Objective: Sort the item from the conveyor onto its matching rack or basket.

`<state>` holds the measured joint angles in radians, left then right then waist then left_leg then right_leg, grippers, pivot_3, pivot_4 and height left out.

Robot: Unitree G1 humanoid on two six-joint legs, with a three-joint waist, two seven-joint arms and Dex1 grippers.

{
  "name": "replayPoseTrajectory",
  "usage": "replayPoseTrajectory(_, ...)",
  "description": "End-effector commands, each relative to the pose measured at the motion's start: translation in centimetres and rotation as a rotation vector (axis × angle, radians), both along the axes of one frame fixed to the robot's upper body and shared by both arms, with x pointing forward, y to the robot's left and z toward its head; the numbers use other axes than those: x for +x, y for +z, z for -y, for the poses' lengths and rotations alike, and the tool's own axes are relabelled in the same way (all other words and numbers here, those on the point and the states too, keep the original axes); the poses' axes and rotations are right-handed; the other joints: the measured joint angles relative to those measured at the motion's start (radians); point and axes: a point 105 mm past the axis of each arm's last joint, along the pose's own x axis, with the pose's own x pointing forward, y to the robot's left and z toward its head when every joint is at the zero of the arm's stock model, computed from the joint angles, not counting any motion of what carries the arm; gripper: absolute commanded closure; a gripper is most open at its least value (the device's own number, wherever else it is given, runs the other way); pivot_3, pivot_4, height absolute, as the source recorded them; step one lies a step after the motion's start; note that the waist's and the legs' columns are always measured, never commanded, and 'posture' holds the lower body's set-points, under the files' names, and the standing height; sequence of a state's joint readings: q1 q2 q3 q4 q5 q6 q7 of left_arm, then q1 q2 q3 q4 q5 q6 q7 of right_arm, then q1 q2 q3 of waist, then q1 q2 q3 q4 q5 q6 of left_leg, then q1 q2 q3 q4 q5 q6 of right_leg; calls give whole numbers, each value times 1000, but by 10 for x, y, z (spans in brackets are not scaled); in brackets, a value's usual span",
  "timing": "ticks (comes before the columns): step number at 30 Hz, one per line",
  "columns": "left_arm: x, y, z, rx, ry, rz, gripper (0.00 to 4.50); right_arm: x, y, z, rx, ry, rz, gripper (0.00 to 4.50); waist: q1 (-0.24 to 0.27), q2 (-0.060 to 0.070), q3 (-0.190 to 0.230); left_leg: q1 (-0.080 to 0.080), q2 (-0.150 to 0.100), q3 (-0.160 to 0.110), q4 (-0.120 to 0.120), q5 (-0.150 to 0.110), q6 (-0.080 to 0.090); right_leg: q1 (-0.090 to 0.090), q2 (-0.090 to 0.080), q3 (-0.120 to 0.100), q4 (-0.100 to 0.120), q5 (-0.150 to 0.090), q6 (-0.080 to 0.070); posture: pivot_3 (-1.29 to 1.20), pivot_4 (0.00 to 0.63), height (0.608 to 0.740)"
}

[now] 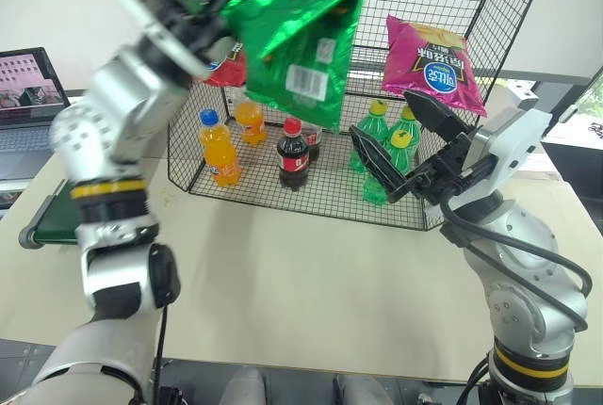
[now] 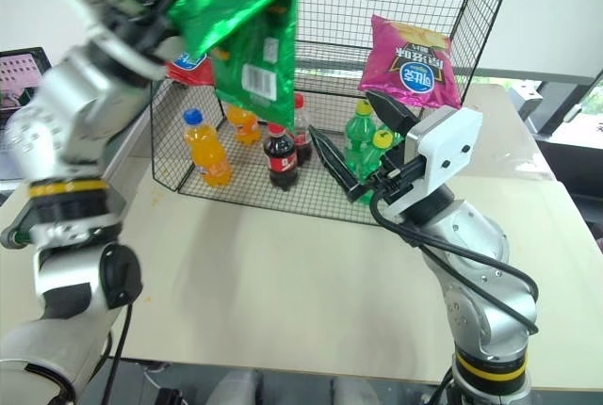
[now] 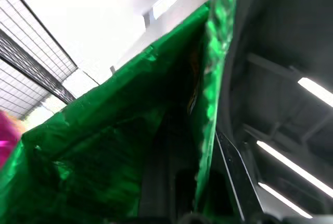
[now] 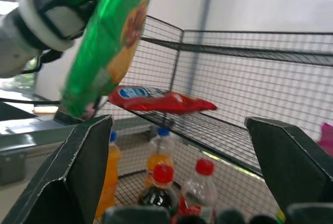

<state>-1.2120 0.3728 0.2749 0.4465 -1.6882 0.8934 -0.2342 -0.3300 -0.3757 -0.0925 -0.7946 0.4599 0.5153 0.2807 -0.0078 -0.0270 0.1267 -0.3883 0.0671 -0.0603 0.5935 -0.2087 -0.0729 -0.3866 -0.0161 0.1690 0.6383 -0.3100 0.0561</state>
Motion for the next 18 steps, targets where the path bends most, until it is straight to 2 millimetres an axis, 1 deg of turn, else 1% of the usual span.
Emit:
replayPoseTrajectory(1,27,10,20,-55,29,5,4437,-14,10,3,20,-56,55,0,-5,0,0,0,0,0,-1,0,0,0,0,0,-1,0,0,0,150,740)
replayPoseTrajectory(3,36,11,28,-97,47,4,4437,-16,8,3,16,-68,48,0,-10,1,0,0,0,0,-2,0,1,0,0,0,-2,0,0,0,150,740)
replayPoseTrajectory(5,40,8,28,-116,52,-6,4437,-18,7,4,13,-73,43,0,-16,6,0,-1,0,0,-3,0,1,0,0,0,-4,0,0,0,150,740)
replayPoseTrajectory(6,43,2,25,-111,70,-30,4437,-18,7,4,13,-75,41,0,-20,7,0,-1,0,0,-3,0,2,0,0,1,-5,0,0,0,150,740)
replayPoseTrajectory(10,53,-34,5,-46,187,-135,4437,-16,8,4,5,-70,36,0,-33,11,-1,-1,1,0,-2,0,2,1,0,1,-4,0,0,0,150,740)
replayPoseTrajectory(12,52,-48,-3,-10,239,-182,4437,-15,8,4,2,-67,34,0,-31,11,-1,0,1,0,-1,0,2,1,0,1,-3,0,0,0,150,740)
replayPoseTrajectory(14,49,-59,-7,24,276,-226,4437,-14,8,5,0,-65,30,0,-29,10,-1,-1,1,0,0,0,2,1,0,1,-1,0,1,0,150,740)
replayPoseTrajectory(18,41,-76,-4,94,320,-315,4437,-12,9,3,2,-54,28,0,-4,9,0,-2,1,-1,6,0,2,2,0,1,3,1,2,0,150,740)
